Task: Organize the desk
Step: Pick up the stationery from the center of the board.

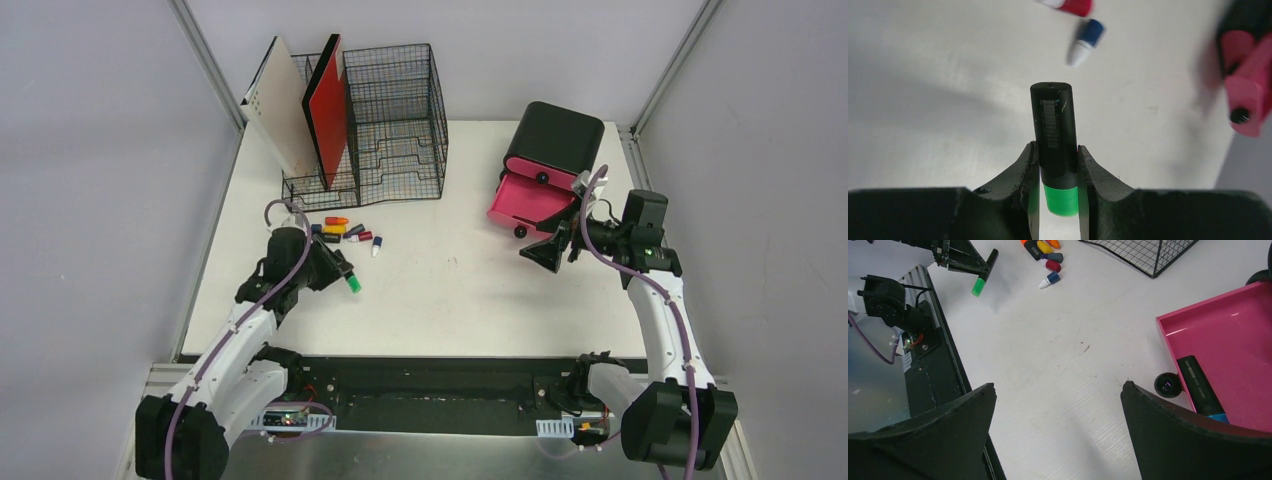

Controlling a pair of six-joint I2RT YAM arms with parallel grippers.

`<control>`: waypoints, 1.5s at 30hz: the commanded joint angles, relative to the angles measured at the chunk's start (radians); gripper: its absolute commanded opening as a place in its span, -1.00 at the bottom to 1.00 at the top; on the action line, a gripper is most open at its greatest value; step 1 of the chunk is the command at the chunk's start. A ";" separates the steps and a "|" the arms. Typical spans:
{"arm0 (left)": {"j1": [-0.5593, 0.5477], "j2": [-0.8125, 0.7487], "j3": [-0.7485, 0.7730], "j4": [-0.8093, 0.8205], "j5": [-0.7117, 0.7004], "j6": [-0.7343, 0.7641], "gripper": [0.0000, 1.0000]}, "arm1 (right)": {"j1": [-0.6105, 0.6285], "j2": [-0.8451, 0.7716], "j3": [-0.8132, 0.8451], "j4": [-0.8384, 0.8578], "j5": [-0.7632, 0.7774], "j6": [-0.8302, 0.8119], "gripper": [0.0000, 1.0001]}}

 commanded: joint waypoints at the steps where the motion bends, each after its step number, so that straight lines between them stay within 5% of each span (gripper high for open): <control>1: 0.009 -0.091 -0.081 0.347 0.279 0.010 -1.00 | -0.004 0.000 0.009 0.100 -0.108 0.064 0.98; 9: -0.038 -0.073 -0.131 0.702 0.411 -0.076 -1.00 | -0.001 0.001 -0.009 0.168 -0.159 0.127 0.98; 23: -0.319 0.124 -0.031 0.962 0.297 -0.031 -1.00 | 0.003 0.005 -0.017 0.183 -0.173 0.138 0.98; 45: -0.661 0.492 0.275 0.973 0.130 0.194 -1.00 | 0.033 0.023 -0.045 0.281 -0.150 0.240 0.98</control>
